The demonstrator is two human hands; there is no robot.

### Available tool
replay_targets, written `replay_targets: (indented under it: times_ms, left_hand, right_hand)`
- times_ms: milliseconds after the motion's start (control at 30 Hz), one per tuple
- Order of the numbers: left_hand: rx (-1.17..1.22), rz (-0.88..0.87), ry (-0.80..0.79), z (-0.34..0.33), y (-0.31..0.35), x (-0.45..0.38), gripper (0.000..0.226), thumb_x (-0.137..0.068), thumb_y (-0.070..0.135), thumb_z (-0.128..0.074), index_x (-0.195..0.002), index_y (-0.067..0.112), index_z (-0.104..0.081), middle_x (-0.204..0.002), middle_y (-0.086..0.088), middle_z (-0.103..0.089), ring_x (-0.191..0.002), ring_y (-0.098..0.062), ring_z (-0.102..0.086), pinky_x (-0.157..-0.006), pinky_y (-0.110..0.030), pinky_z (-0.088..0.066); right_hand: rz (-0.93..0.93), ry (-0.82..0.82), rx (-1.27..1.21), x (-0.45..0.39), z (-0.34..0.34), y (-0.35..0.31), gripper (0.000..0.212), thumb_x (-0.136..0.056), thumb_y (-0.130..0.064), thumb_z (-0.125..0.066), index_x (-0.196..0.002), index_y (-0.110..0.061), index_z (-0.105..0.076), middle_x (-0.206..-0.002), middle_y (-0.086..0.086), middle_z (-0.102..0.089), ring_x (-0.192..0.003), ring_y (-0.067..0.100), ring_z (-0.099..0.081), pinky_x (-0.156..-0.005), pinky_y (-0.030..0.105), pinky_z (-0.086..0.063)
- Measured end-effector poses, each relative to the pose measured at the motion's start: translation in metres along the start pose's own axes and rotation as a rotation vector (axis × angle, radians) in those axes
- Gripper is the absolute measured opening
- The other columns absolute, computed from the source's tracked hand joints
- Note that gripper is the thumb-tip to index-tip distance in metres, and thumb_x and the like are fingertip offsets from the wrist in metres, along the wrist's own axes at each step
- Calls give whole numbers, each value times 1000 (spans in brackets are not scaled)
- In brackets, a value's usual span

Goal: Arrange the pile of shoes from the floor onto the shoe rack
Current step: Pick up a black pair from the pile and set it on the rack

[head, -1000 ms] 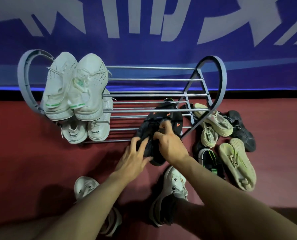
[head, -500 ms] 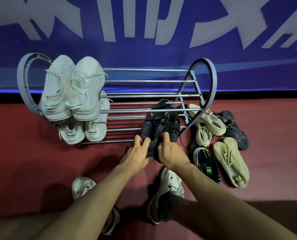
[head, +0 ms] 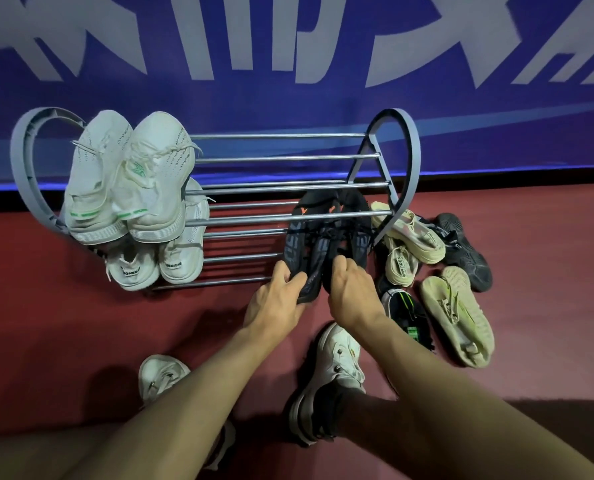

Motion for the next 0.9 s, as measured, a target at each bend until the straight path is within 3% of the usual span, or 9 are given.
replay_targets:
  times_ms: [200, 433, 667, 900]
  left_hand:
    - [-21, 64, 24, 5, -6, -13, 37, -89, 41, -73, -111, 22, -49, -104, 3, -31, -67, -24, -56, -66, -38, -55]
    - [-23, 136, 21, -2, -11, -39, 41, -91, 41, -70, -120, 24, -47, -120, -1, -34, -81, -28, -65, -70, -39, -54]
    - [-39, 112, 70, -10, -1, -67, 39, -89, 37, -73, -115, 24, -47, -114, -1, -37, -76, -27, -62, -64, -38, -48]
    - [-5, 86, 77, -24, 10, -77, 37, -92, 33, -69, -119, 23, -46, -117, -3, -36, -76, -30, -64, -66, -43, -56]
  right_hand:
    - [15, -27, -6, -12, -2, 16, 20, -90, -6, -45, -107, -13, -39, -111, 8, -53, -97, 33, -55, -64, 38, -35]
    - [29, 2, -94, -39, -8, 27, 23, -85, 0, -42, -103, -14, -38, -110, 10, -52, -99, 34, -50, -73, 39, -40]
    - [45, 67, -106, -65, -10, 45, 23, -84, 2, -45, -103, -10, -42, -102, 14, -54, -90, 36, -52, -72, 34, -30]
    - [126, 52, -74, -69, -22, 48, 22, -88, -1, -47, -108, -10, -44, -106, 13, -55, -94, 35, -52, -73, 34, -31]
Point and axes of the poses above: each hand's wrist, its own x-axis away from the middle knuckle, its own z-axis out of the back of the hand, y = z × x, the point moved 6 cm from there along -x, towards the middle knuckle
